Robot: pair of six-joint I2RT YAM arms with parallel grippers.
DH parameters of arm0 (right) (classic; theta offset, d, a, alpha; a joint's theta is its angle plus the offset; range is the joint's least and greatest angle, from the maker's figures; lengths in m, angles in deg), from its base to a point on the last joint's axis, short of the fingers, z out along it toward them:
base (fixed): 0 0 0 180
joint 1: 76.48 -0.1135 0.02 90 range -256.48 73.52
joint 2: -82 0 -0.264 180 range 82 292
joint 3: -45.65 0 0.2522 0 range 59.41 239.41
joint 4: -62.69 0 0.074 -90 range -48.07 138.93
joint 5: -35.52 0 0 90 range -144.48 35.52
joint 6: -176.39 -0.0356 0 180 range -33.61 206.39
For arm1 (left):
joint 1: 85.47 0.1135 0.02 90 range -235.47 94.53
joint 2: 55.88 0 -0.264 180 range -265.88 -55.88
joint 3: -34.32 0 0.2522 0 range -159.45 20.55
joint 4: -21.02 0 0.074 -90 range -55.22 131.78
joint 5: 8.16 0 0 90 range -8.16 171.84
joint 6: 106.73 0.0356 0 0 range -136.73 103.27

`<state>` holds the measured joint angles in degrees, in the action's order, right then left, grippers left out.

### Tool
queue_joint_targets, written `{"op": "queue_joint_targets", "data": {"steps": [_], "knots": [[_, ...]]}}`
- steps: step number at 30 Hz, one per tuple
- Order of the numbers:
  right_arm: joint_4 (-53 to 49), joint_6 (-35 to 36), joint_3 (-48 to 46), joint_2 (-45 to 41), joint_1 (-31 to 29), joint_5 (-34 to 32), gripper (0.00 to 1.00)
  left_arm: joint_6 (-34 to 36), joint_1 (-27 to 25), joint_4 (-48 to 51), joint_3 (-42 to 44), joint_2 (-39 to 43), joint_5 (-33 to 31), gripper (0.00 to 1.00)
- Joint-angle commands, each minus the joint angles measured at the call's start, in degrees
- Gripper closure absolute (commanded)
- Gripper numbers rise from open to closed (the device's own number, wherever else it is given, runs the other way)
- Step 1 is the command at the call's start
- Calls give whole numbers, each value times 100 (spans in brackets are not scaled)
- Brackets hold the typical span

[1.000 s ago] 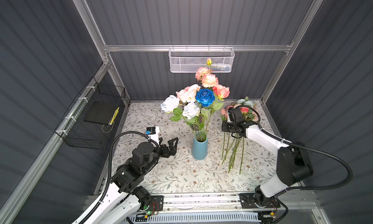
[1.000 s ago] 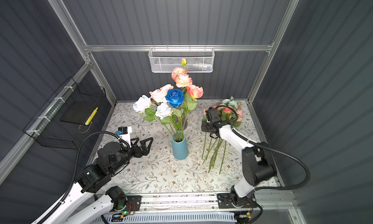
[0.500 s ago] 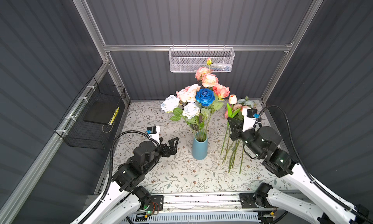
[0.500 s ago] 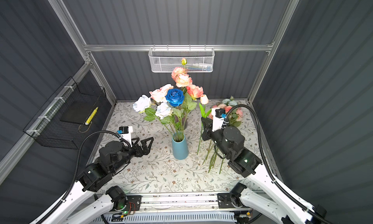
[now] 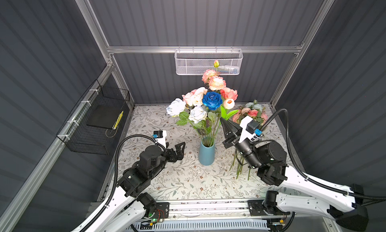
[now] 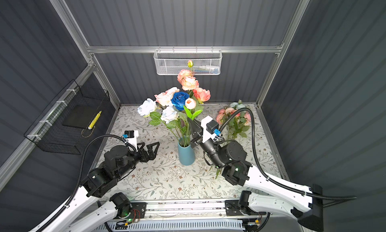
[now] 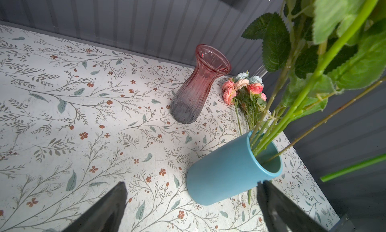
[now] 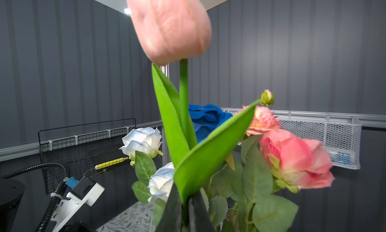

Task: Arrange the flowers into the vase
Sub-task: 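Lift the pink tulip high and carry it over the teal vase, then lower the pink tulip into the teal vase and open the right gripper, then grasp the teal vase with the left gripper while the right gripper withdraws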

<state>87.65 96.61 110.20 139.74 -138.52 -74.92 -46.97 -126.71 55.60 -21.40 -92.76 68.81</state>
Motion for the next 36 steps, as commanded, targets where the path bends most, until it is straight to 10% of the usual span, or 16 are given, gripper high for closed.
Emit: {"op": "queue_joint_targets", "data": {"steps": [1, 18, 26, 36], "knots": [[1196, 555, 41, 287, -27, -178, 100, -4, -23, 53, -188, 17, 12, 0], [1367, 88, -1207, 808, -134, -945, 100, -43, -22, -120, -90, -60, 148, 0], [334, -697, -1609, 67, -288, -1151, 56, -29, -25, -558, -62, -462, 545, 5], [20, -1108, -2542, -1384, -423, -1815, 47, 29, -20, -1012, -413, -1577, 995, 13]]}}
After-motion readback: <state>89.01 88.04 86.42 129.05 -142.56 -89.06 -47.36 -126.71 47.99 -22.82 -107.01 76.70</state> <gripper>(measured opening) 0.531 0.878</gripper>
